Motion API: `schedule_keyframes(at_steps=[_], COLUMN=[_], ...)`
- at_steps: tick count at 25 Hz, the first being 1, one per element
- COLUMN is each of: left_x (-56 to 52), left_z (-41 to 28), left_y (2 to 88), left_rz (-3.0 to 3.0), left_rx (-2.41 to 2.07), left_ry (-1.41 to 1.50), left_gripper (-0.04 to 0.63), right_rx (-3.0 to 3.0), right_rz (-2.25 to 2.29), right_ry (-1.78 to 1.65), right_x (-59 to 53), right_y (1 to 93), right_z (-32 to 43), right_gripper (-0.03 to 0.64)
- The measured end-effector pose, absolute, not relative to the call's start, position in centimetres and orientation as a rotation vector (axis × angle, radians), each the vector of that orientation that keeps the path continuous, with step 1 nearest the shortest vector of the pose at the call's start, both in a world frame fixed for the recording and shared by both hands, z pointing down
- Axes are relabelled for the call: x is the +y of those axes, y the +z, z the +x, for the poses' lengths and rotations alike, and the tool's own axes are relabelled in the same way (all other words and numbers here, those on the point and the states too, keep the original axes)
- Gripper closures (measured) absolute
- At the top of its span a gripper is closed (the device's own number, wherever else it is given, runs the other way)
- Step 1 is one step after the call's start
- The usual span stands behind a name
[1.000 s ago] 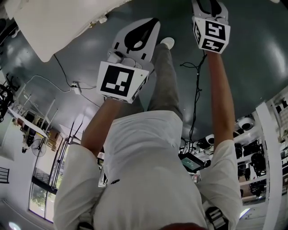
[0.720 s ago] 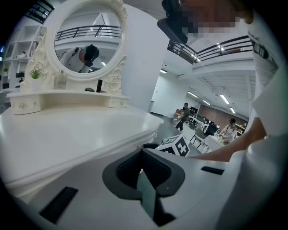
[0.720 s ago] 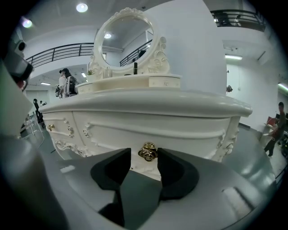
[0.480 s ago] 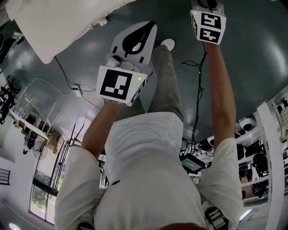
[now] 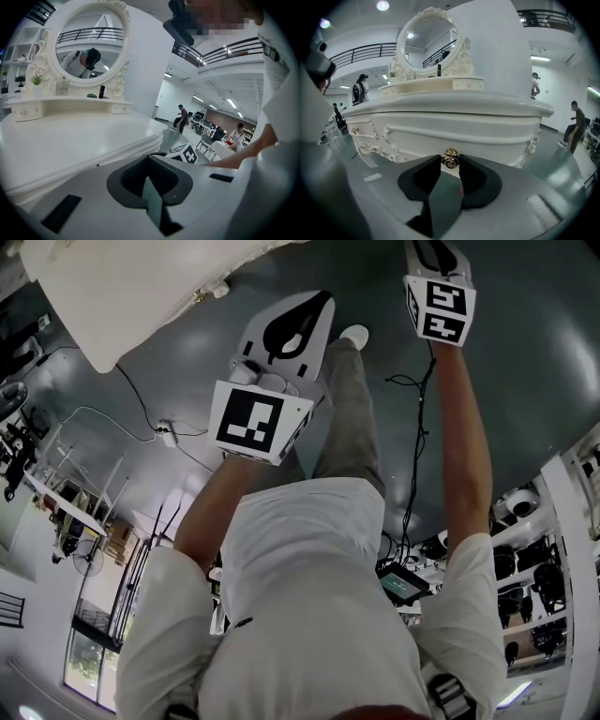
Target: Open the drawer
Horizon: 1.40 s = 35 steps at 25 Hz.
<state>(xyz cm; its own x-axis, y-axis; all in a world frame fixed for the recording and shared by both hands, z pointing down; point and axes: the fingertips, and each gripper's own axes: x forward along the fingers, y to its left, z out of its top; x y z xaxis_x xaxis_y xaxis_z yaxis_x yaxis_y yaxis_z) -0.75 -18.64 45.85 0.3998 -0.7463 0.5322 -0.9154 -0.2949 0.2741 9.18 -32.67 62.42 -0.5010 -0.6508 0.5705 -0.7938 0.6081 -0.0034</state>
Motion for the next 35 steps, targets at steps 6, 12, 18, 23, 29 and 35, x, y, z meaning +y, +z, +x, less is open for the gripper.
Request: schedule_keyframes(at_steps=[6,12,18,23,29,35], left_x=[-18.5,-18.1,-17.8,-17.4,-16.9,-16.1], left_z=[0.6,2.3,3.0,3.2,3.0,3.4], left_y=[45.8,46.0,45.7,45.3,45.7,45.7], left_rz=[2.148,2.177,2.203,2.214,2.224,2.225], left_rx=[-1.379,-1.337,-1.311,-1.295,-1.268,-1.260], left_ry=[0.415,0.423,0.432,0.428,0.436,0.434], left_gripper=[0.586,0.586,0.586,0.586,0.586,0.586], right_rx=[-2.298,-2.288,-2.270,-2.255,-2.235,-2.218], right_rz=[1.143,1.159,1.166,1.176,1.186,1.196], right_ry=[0.363,0.379,0.386,0.390,0.394,0.401], right_x=[-31.3,-29.6,-28.1,-27.0,-25.9,-24.5], right_y=[62.5,62.7,62.8,62.8,63.2,63.2], right_z=[10.7,12.6,14.0,14.7,15.4,16.4], right_gripper=[0.483,0.482,0.482,0.482,0.482,0.482])
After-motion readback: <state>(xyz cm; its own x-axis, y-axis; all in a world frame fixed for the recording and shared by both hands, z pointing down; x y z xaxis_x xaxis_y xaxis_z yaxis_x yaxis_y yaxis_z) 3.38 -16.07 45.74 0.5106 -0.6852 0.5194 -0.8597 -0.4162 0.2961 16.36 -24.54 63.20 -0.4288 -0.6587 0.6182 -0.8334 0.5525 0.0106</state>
